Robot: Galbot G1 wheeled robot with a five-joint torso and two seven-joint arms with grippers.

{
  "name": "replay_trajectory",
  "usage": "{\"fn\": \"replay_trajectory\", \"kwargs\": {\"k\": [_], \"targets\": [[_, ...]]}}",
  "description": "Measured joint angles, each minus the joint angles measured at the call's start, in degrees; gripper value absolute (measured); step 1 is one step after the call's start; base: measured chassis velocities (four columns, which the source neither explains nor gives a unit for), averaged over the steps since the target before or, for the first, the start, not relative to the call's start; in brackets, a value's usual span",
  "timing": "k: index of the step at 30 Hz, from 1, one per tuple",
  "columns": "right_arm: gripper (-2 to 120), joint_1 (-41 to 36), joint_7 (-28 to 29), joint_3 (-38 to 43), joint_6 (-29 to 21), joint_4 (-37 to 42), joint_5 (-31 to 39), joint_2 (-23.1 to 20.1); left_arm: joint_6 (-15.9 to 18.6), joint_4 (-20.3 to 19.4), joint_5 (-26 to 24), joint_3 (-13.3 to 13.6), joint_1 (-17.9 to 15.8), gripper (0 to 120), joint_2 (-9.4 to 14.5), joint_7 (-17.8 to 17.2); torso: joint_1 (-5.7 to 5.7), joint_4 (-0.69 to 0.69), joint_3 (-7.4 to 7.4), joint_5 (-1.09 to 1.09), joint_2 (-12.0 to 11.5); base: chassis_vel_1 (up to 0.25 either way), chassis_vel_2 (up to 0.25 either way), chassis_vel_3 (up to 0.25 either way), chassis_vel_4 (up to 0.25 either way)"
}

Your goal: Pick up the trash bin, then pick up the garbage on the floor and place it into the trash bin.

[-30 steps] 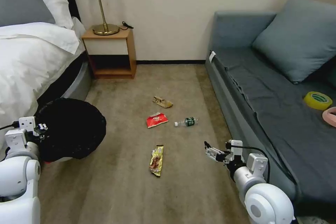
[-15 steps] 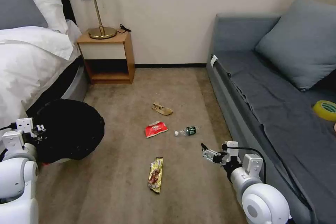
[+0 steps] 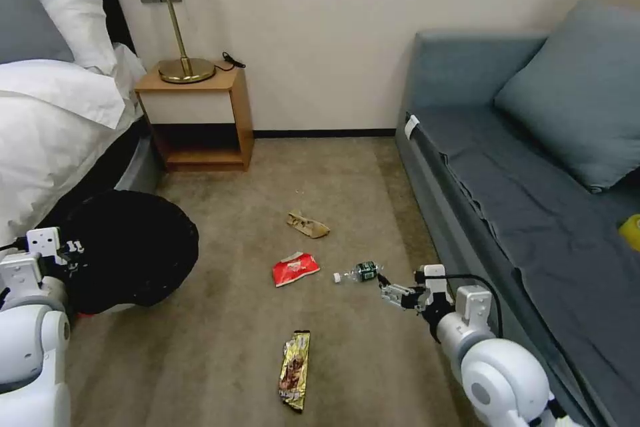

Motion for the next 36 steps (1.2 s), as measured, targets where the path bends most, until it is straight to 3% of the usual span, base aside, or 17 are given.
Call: {"fn": "replay_trajectory", "kwargs": {"k": [11, 17, 24, 29, 36], "targets": [[100, 9.9, -3.5, -6.4, -3.1, -6.6, 3.2, -6.9, -0.6, 0.8, 1.9, 2.0, -1.3, 4, 0.3, 1.1, 0.00, -0.01, 0.00, 0.00, 0.0, 0.000, 0.000, 0.000, 0.000], [100, 19.6, -7.6, -15.2, -4.2, -14.5, 3.9, -9.5, -1.1, 0.3, 2.3, 2.0, -0.8, 4, -0.5, 1.8, 0.00, 0.01, 0.00, 0.00, 0.0, 0.000, 0.000, 0.000, 0.000], [100, 28.8, -11.7, -26.0, -4.7, -20.7, 3.9, -9.7, -1.6, -0.5, 2.7, 1.9, -0.1, 4, -1.1, 2.9, 0.00, 0.00, 0.00, -0.01, 0.0, 0.000, 0.000, 0.000, 0.000], [100, 36.3, -15.2, -34.3, -4.7, -23.6, 4.0, -9.7, -1.8, -1.0, 2.7, 1.7, -0.4, 4, -0.1, 3.5, 0.00, 0.00, 0.00, -0.02, 0.0, 0.000, 0.000, 0.000, 0.000], [100, 45.3, -17.6, -46.8, -4.4, -30.0, 4.6, -6.7, -1.6, -1.4, 2.7, 1.5, -0.5, 4, 0.6, 4.6, 0.00, 0.01, 0.00, -0.02, 0.0, 0.000, 0.000, 0.000, 0.000]]}}
